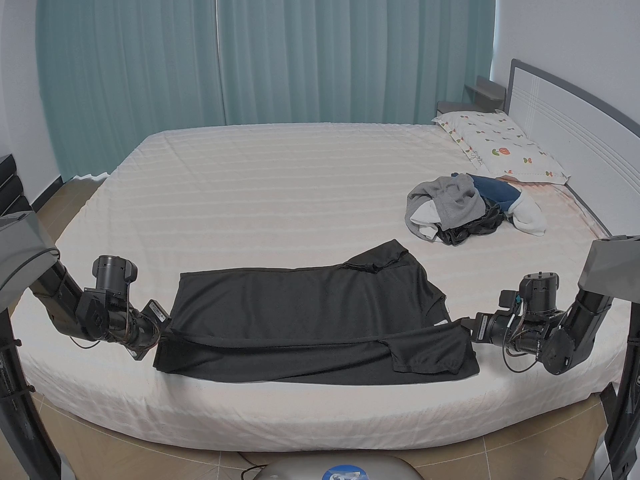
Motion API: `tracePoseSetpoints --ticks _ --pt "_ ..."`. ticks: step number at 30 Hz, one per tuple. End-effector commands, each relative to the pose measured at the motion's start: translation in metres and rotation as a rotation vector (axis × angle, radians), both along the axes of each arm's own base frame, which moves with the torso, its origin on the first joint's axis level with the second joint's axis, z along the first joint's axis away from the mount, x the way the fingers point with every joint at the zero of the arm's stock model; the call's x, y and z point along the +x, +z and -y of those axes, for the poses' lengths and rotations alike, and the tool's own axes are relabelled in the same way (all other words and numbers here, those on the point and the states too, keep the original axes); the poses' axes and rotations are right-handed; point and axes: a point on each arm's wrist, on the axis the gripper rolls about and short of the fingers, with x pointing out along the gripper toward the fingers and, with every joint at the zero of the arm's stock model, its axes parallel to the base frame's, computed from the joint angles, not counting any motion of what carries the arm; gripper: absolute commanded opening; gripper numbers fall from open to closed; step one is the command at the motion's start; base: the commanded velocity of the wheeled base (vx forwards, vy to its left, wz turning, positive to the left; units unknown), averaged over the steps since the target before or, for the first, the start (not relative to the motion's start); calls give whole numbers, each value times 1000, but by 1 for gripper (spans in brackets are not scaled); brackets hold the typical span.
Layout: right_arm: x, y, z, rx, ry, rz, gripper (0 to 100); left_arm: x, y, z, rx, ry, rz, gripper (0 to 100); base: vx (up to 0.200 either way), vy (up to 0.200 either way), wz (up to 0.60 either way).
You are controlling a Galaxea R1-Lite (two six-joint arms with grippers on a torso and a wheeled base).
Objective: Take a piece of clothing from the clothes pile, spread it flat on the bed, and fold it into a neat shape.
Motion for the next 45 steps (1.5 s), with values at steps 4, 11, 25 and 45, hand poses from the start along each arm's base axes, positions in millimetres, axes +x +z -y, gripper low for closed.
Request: tracePoseSetpoints --ticks 4,11,25,45 --pt "21 -25 -8 30 -45 18 0 21 -17 0 -13 75 -18 0 0 0 0" --pt "20 -17 -7 65 -82 82 0 11 1 -11 -32 117 7 0 0 0 0" --pt "-6 9 -16 132 -12 180 0 -24 33 -30 28 30 -23 0 0 0 0" --pt "22 -22 -10 123 -44 149 0 25 -1 -14 -30 63 -56 0 0 0 0"
